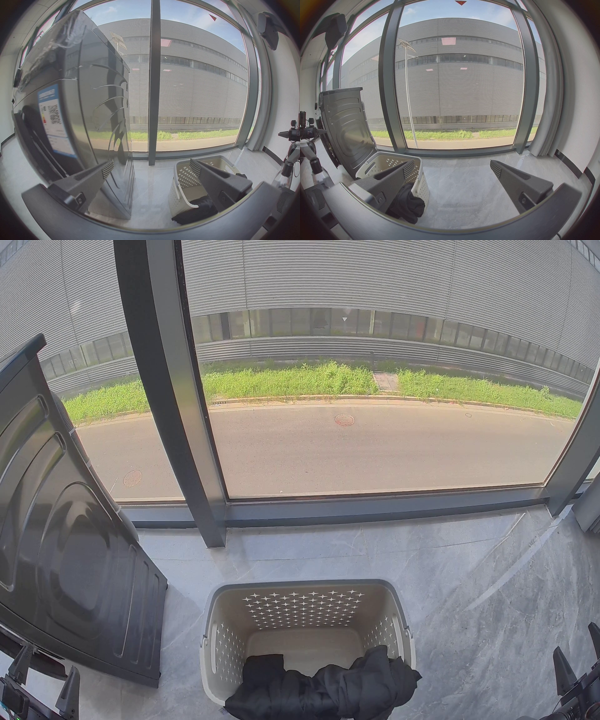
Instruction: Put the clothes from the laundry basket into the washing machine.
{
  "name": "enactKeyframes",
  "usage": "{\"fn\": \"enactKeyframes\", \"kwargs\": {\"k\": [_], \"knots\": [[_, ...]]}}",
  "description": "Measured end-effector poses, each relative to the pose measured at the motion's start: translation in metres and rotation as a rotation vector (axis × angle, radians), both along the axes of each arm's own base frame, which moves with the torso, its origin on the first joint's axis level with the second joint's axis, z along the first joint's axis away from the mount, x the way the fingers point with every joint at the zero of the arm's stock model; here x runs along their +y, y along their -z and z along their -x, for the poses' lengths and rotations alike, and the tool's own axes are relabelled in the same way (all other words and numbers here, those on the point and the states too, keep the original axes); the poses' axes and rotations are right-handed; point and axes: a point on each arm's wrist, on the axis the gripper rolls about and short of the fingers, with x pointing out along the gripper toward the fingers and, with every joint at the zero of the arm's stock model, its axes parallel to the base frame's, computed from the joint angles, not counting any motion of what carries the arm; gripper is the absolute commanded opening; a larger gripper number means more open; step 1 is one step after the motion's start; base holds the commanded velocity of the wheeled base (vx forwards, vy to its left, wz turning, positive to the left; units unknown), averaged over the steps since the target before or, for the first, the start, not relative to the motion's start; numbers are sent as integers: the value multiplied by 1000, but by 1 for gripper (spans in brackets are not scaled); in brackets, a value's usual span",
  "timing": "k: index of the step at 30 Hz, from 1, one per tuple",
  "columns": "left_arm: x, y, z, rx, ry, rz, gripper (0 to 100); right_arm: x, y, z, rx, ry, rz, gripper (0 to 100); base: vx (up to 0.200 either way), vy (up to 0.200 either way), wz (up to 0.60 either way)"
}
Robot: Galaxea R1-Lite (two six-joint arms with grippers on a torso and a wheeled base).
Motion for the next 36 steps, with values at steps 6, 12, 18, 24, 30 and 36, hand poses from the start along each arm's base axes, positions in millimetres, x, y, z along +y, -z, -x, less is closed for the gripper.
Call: {"fn": "enactKeyframes", "kwargs": {"k": [6, 12, 18, 24, 30, 36], "knots": [[0, 0, 0, 0, 0, 0, 100, 0, 0, 0, 0, 1, 0, 100, -200, 0, 0], [0, 0, 0, 0, 0, 0, 100, 0, 0, 0, 0, 0, 0, 100, -200, 0, 0], [0, 0, 0, 0, -1, -3, 100, 0, 0, 0, 0, 1, 0, 100, -200, 0, 0], [0, 0, 0, 0, 0, -5, 100, 0, 0, 0, 0, 2, 0, 100, -200, 0, 0], [0, 0, 0, 0, -2, -6, 100, 0, 0, 0, 0, -1, 0, 100, -200, 0, 0], [0, 0, 0, 0, -1, -6, 100, 0, 0, 0, 0, 2, 0, 100, -200, 0, 0]]}}
